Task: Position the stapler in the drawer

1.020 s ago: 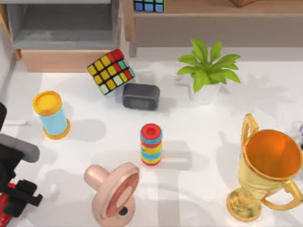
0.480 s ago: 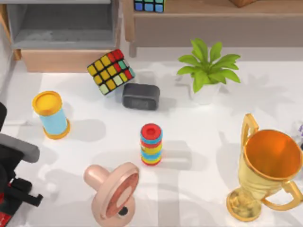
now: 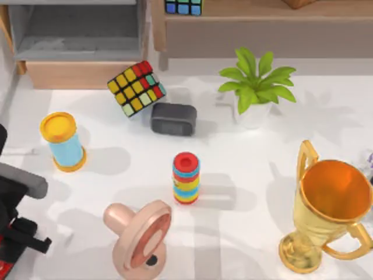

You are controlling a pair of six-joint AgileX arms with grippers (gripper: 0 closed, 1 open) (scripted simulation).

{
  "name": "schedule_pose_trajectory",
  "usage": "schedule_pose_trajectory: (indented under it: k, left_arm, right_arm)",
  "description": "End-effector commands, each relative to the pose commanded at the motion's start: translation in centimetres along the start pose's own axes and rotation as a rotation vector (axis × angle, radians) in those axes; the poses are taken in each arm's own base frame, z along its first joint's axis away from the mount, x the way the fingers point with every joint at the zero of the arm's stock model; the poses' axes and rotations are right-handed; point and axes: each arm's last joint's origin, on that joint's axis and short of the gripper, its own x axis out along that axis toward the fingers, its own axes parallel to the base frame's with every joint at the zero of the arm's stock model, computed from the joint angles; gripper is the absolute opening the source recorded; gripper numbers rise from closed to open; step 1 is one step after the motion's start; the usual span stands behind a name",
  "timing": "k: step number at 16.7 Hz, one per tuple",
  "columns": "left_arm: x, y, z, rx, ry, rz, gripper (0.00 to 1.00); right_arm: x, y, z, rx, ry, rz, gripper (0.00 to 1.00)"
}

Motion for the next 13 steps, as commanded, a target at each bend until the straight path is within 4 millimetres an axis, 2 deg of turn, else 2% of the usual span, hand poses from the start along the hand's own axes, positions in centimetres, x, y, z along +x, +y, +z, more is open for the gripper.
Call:
schedule_pose_trajectory:
  k: [7, 13]
  left_arm:
    - [-2.3, 0.0, -0.1, 0.0, 0.001, 0.0, 0.0]
    - [-2.3, 0.0, 0.1, 0.001, -0.002, 0.001, 0.0]
  right_arm:
    - [0.0, 0.0, 0.0, 0.0, 0.0, 0.0, 1.0]
    - [0.0, 0.0, 0.0, 0.0, 0.0, 0.0, 1.0]
